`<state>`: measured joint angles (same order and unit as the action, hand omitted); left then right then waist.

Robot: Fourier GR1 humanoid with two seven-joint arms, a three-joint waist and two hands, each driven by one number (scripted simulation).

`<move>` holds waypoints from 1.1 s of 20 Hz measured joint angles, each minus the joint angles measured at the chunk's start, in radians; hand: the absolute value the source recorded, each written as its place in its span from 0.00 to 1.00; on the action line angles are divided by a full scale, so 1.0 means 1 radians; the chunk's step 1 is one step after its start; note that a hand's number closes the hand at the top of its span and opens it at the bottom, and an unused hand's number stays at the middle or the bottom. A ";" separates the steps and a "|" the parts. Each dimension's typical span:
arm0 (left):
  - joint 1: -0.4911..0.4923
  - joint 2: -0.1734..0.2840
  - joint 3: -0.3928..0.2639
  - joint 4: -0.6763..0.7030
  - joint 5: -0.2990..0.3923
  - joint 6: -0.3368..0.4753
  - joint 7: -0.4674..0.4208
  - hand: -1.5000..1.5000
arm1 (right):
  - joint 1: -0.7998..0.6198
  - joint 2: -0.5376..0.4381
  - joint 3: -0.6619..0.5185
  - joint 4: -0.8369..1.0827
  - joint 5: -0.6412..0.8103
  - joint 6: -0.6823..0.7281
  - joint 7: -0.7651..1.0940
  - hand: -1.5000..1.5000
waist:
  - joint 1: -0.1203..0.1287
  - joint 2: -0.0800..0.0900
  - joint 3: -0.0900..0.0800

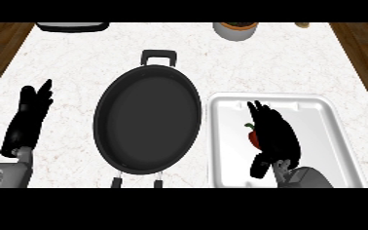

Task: Pick the bell pepper from the tray and place it in the pot

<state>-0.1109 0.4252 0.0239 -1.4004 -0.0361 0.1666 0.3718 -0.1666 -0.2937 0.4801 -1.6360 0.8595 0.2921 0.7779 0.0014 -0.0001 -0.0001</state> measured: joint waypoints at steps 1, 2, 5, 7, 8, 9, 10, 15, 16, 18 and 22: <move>0.002 -0.007 0.004 -0.003 -0.006 -0.002 0.000 0.50 | 0.002 -0.002 -0.014 0.010 0.001 0.008 -0.016 0.00 | 0.000 0.000 0.000; 0.004 -0.014 0.004 -0.024 -0.017 -0.002 0.018 0.50 | 0.004 0.005 -0.022 0.018 0.008 0.011 -0.025 0.00 | 0.000 0.000 0.000; 0.012 -0.036 0.012 -0.031 -0.039 -0.004 0.017 0.50 | 0.013 0.021 -0.050 0.061 0.025 -0.004 -0.072 0.00 | 0.000 0.000 0.000; 0.012 -0.041 0.029 -0.026 -0.040 -0.020 0.013 0.50 | 0.029 0.038 -0.059 0.081 0.041 -0.024 -0.095 0.00 | 0.000 0.000 0.000; 0.014 -0.048 0.029 -0.040 -0.052 -0.019 0.022 0.50 | 0.027 0.043 -0.071 0.084 0.041 -0.015 -0.102 0.00 | 0.000 0.000 0.000; 0.009 -0.046 0.041 -0.034 -0.054 -0.027 0.021 0.50 | 0.024 0.050 -0.081 0.099 0.045 -0.015 -0.114 0.00 | 0.000 0.000 0.000; 0.009 -0.049 0.050 -0.027 -0.057 -0.035 0.009 0.50 | 0.022 0.056 -0.093 0.108 0.048 -0.012 -0.123 0.00 | 0.000 0.000 0.000; 0.009 -0.075 0.060 -0.045 -0.087 -0.050 0.029 0.50 | 0.007 0.076 -0.141 0.164 0.065 -0.010 -0.177 0.00 | 0.000 0.000 0.000; 0.003 -0.080 0.066 -0.037 -0.092 -0.054 0.025 0.50 | 0.005 0.076 -0.153 0.172 0.071 -0.008 -0.190 0.00 | 0.000 0.000 0.000; 0.001 -0.092 0.071 -0.027 -0.103 -0.058 0.015 0.50 | -0.007 0.089 -0.165 0.199 0.087 -0.009 -0.200 1.00 | 0.000 -0.001 -0.001; 0.018 -0.102 0.083 -0.054 -0.112 -0.071 0.022 0.50 | -0.004 0.096 -0.181 0.236 0.105 -0.044 -0.266 1.00 | -0.001 -0.004 -0.004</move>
<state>-0.0931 0.3234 0.1064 -1.4540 -0.1477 0.0952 0.3940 -0.1711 -0.1982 0.2986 -1.3996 0.9646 0.2481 0.5118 0.0006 -0.0040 -0.0043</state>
